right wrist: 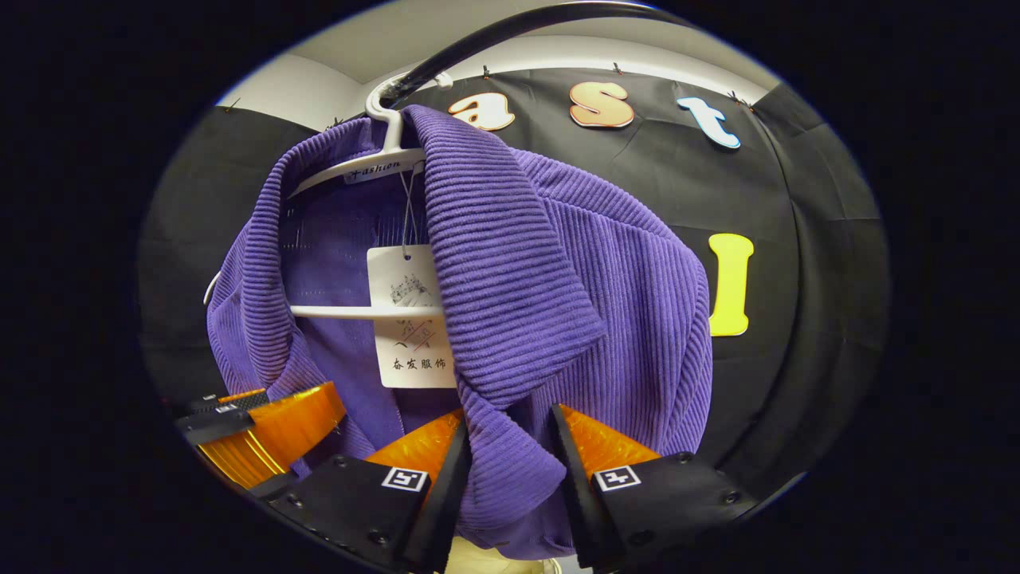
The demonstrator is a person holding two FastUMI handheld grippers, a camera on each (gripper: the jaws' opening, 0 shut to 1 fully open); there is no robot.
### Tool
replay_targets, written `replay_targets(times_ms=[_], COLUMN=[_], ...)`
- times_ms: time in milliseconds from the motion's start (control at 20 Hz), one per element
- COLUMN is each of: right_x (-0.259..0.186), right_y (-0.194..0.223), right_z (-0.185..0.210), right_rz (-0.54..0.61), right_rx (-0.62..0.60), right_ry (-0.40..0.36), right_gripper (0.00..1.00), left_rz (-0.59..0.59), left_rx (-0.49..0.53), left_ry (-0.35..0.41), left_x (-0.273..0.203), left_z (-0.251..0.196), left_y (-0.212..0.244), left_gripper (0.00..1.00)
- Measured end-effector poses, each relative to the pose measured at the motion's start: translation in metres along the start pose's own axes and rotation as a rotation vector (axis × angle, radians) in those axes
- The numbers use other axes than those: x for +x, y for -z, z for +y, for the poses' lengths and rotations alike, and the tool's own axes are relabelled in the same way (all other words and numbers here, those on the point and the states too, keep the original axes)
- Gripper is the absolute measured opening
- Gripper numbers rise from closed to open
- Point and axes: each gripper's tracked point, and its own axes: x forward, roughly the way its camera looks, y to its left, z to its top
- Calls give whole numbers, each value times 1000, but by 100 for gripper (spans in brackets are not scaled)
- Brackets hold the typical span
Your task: Grasp the clothes on the hanger with both hands and then place them into the laundry hamper below.
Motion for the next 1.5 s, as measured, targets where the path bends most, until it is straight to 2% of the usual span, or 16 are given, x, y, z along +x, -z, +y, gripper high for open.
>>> replay_targets(times_ms=[50,100,150,200,300,350,500,650,800,950,1150,1200,1300,1350,1400,1500], right_x=[-4,-4,-9,-11,-14,-16,-30,-49,-67,-80,-87,-88,-84,-79,-73,-59], right_y=[0,3,4,2,5,3,-16,-57,-97,-126,-168,-178,-197,-202,-205,-205], right_z=[3,-1,-7,-8,-7,-12,-39,-58,-72,-84,-91,-92,-95,-97,-97,-100], right_rz=[1,9,2,0,11,6,-20,-94,-178,-236,-340,-369,-421,-438,-452,-467], right_rx=[-6,-17,-18,-7,9,-7,-93,-91,-117,-160,-177,-191,-213,-215,-218,-239], right_ry=[-14,16,32,29,26,39,115,164,215,257,304,313,328,332,331,338], right_gripper=[41,38,26,14,14,15,14,14,14,19,10,14,10,14,10,14], left_rz=[3,-3,-8,-17,3,9,32,15,-49,-119,-250,-284,-322,-323,-315,-283], left_rx=[-4,-9,-12,-5,16,23,41,62,81,102,198,234,285,285,275,284], left_ry=[2,7,14,-10,9,14,11,-30,-119,-159,-194,-198,-216,-216,-217,-226], left_x=[2,3,1,1,5,3,-8,-29,-48,-65,-78,-78,-72,-64,-55,-37], left_z=[2,3,3,11,10,12,21,40,65,76,89,91,100,106,112,127], left_y=[1,-1,-4,-7,-4,-5,-11,-31,-68,-105,-158,-173,-193,-196,-198,-193], left_gripper=[61,58,48,47,10,7,5,7,5,5,5,5,3,5,5,3])
